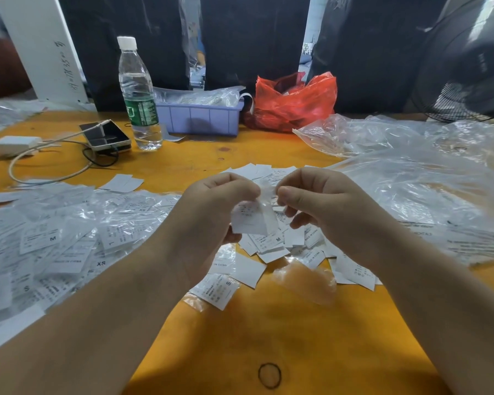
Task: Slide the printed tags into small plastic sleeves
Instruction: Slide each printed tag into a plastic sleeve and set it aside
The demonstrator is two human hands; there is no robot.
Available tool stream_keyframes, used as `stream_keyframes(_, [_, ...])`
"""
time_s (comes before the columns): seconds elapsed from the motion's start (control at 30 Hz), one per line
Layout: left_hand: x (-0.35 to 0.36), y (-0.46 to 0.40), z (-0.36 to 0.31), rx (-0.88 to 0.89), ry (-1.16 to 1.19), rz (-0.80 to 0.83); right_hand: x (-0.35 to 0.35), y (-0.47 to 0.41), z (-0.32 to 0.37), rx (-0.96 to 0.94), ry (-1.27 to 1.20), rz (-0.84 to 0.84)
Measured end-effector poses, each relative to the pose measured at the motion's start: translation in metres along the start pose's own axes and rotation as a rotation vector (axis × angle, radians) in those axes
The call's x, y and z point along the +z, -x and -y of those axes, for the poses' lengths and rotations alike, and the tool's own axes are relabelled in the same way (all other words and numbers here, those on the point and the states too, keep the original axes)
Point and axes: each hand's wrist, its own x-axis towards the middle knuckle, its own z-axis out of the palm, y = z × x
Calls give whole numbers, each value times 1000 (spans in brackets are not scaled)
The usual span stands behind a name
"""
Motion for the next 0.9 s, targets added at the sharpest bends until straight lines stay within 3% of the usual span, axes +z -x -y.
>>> stream_keyframes(0.07, [-1, 1, -2, -43, 110, -27, -2, -2, -2, 126, -101, 11])
stream_keyframes(0.17, [-2, 3, -4, -76, 233, -45, -4, -3, -2, 325, -384, 248])
stream_keyframes(0.3, [-1, 4, -6, -89, 249, -17, -4, -1, -2, 324, -589, 444])
stream_keyframes(0.53, [-3, 2, -5, -108, 221, 29, -6, -2, -4, 323, -756, 228])
stream_keyframes(0.77, [-10, -6, -2, -148, 98, -60, -9, -3, 0, 250, -594, 57])
stream_keyframes(0.83, [-15, -9, -1, -71, -99, -159, -9, -3, 1, 237, -493, 43])
stream_keyframes(0.9, [-18, -10, 3, 166, -427, -252, -9, -1, 1, 216, -371, 49])
